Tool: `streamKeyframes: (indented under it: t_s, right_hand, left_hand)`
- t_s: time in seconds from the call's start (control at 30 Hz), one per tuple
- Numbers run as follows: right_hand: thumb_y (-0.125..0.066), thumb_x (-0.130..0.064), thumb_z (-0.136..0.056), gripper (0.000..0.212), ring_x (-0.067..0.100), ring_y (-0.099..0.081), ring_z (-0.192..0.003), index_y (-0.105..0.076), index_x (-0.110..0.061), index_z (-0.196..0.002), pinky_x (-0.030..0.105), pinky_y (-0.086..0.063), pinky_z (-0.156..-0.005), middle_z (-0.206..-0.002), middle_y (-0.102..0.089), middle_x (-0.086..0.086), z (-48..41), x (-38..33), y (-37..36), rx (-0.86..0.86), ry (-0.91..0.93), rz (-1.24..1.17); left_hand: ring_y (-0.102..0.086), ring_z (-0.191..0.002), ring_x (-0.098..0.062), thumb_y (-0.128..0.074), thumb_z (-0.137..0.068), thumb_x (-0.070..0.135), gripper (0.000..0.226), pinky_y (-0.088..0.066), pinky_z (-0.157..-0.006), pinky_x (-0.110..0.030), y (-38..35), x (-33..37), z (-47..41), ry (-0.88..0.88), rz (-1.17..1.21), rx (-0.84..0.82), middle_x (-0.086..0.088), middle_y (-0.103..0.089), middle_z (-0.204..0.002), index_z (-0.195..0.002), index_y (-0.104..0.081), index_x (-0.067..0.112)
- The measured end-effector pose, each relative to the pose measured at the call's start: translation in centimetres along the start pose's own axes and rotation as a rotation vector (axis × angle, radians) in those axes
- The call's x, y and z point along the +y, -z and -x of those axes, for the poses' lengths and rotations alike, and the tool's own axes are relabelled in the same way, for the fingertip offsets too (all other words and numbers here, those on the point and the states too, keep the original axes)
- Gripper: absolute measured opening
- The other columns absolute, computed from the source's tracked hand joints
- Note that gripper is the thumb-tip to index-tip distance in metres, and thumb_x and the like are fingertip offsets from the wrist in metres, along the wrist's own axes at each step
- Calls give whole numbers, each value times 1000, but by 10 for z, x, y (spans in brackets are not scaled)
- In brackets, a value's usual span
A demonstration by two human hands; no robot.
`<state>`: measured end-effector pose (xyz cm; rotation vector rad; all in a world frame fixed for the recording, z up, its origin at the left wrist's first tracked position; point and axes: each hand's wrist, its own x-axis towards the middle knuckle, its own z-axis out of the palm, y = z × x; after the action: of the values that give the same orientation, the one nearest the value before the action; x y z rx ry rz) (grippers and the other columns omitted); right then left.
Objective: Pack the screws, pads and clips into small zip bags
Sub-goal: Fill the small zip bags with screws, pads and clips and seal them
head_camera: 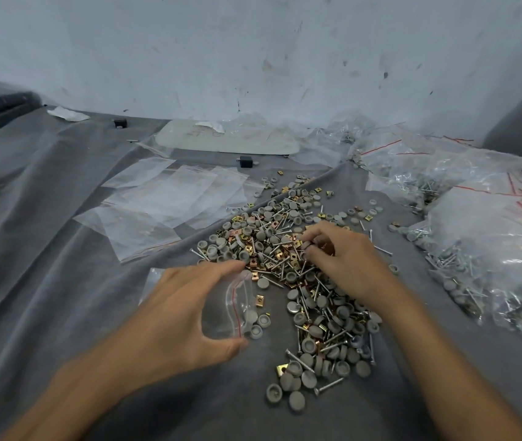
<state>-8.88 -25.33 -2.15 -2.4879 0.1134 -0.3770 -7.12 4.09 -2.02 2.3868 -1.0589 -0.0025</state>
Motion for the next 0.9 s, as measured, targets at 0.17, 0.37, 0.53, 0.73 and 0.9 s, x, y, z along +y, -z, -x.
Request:
streamKeyframes:
  t_s: [0.17,0.37,0.53,0.73,0.9]
  right_hand:
    - [-75,-22,-91,13,9,-71,-79,-74,-35,-93,34,-58,-74,-88,-74,-9,8,-7,8,76,-73,-425]
    - [-78,-11,-87,17,16,-68,-72,-78,-27,-91,41,-62,-71,-86,-74,-2,18,-37,-1,-34,-2,-636]
    - [-77,-17,-88,19,5,-67,-72,-76,-33,-96,19,-51,-64,-88,-74,-8,32,-64,-17,-146,155,-571]
    - [-79,-17,-86,27,2,-69,-84,-76,-35,-106,11,-49,-74,-101,-71,-17,39,-74,-26,-118,241,-365]
    - [-76,-10,-85,32,11,-73,-85,-75,-36,-104,20,-56,-74,-96,-75,-9,41,-79,-22,-166,170,-573]
  left_hand:
    - [-28,-134,14,-67,-65,75,97,-25,-109,-16,-6,-5,1,-21,-30,12,40,-32,-146,-145,-13,66]
    - [-32,-131,15,-64,-70,78,90,-20,-107,-10,-9,-4,-4,-37,9,95,44,-35,-138,-147,-22,56]
    - [-38,-133,11,-65,-71,75,90,-32,-112,-26,-8,0,-7,-29,61,118,34,-44,-142,-150,-36,43]
    - [-39,-138,4,-60,-70,80,90,-34,-115,-34,-6,1,-7,13,106,131,32,-42,-148,-149,-37,43]
    - [-38,-138,5,-65,-71,77,92,-35,-116,-35,-3,2,-9,35,120,130,29,-41,-150,-151,-36,41]
